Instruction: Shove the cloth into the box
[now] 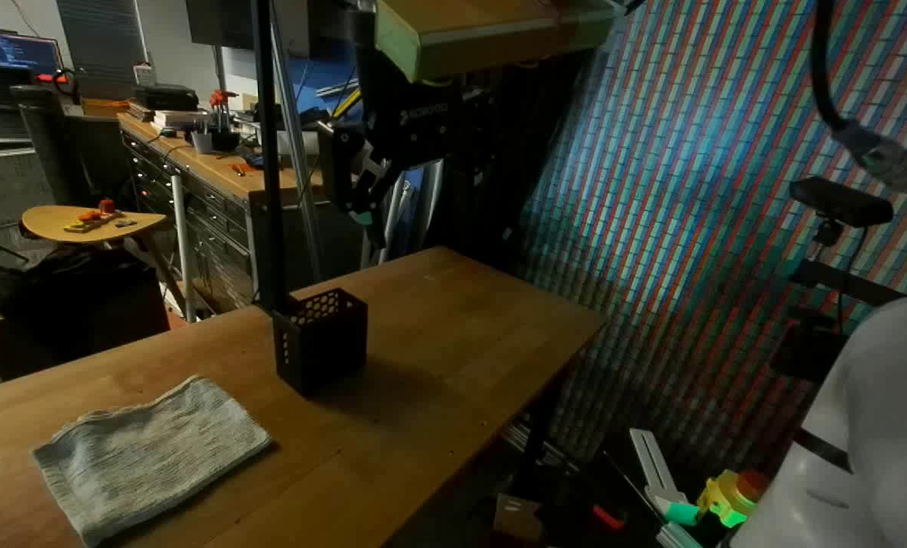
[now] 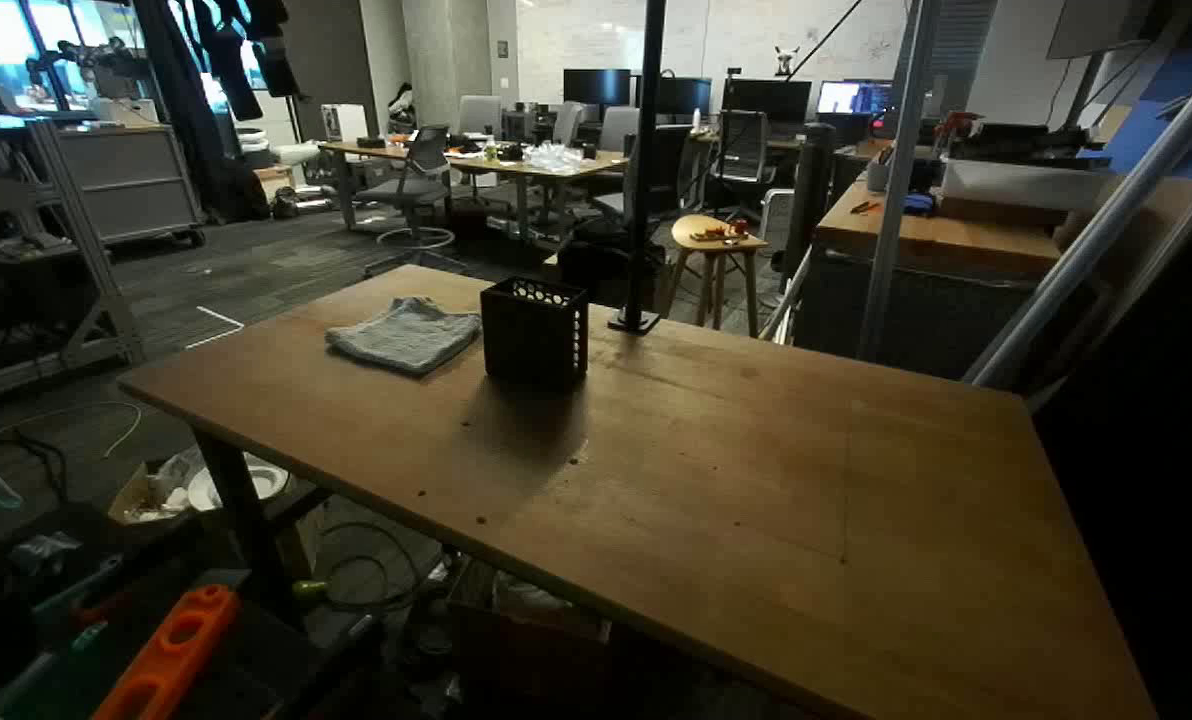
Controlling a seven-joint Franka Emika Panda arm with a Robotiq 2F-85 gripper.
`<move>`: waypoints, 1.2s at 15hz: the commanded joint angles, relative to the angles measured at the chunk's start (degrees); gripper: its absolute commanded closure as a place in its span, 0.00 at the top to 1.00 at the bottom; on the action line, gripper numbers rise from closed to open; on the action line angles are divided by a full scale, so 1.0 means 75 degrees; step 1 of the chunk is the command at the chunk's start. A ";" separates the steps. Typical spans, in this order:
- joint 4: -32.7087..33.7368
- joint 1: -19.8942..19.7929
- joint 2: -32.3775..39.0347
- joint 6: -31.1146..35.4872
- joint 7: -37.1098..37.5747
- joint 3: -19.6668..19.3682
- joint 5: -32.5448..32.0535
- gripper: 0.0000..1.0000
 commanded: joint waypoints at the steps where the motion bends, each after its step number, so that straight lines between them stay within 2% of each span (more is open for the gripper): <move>1: 0.0057 0.0242 0.0054 -0.0030 0.0108 -0.0195 -0.0118 1.00; 6: 0.0129 0.0236 -0.0006 -0.0032 0.0106 -0.0187 -0.0116 1.00; 8: 0.0388 0.0221 0.0334 0.0042 0.0192 -0.0077 -0.0213 1.00; 13: 0.1427 0.0285 0.1570 0.0174 0.0598 0.0313 -0.0809 1.00; 18: 0.2825 0.0556 0.3095 0.0370 0.0965 0.0414 -0.1826 1.00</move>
